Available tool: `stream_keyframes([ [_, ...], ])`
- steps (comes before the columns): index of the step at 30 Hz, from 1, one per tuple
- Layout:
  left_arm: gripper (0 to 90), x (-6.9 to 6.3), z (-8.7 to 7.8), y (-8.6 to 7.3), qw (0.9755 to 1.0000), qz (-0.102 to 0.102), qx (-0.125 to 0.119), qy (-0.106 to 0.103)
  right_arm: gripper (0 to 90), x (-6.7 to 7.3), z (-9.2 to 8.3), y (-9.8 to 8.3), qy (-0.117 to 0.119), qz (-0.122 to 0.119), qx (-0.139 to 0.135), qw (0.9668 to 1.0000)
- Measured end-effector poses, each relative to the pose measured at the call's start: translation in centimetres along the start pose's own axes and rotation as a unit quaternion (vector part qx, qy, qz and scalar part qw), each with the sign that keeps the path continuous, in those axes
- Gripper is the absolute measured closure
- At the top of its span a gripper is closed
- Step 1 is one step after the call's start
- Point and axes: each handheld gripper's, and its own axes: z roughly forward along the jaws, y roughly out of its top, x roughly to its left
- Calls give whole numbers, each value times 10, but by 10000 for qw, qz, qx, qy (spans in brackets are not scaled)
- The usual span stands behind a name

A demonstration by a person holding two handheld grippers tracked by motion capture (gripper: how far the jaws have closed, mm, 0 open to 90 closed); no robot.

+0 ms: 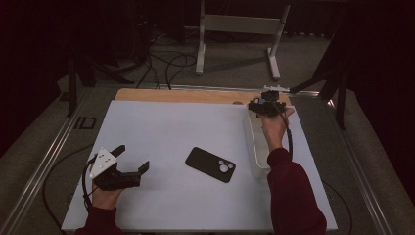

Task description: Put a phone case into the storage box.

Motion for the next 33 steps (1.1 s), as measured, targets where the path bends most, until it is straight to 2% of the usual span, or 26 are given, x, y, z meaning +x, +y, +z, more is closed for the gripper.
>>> stream_keyframes([
  [1, 0, 0, 0, 0, 10000, -3, -2, -6, 153, 0, 0, 0, 0, 0, 0, 10000],
  [2, 0, 0, 0, 0, 10000, -3, -4, -6, 87, -1, 0, 1, -16, -16, -50, 10000],
  [3, 0, 0, 0, 0, 10000, -4, -4, -2, 80, -1, -1, 2, 20, -8, -84, 10000],
  [8, 0, 0, 0, 0, 10000, 5, 9, -9, 76, -3, -9, 7, 38, 20, -299, 9995],
  [13, 0, -1, 0, 0, 10000, 19, 17, -8, 76, -2, -15, 9, 95, -41, -369, 9993],
  [17, 0, -1, 0, 0, 10000, 17, 24, 3, 77, -1, -21, 10, 251, -178, -389, 9988],
  [22, 0, -1, 2, 0, 10000, 12, 41, 3, 84, 1, -33, 8, 521, -236, -469, 9973],
  [31, 0, -1, 4, 0, 9999, 39, 100, 10, 85, 4, -54, 0, 981, -380, -687, 9921],
  [33, 0, -1, 5, 0, 9999, 40, 99, 5, 85, 5, -56, -2, 1004, -392, -695, 9917],
])
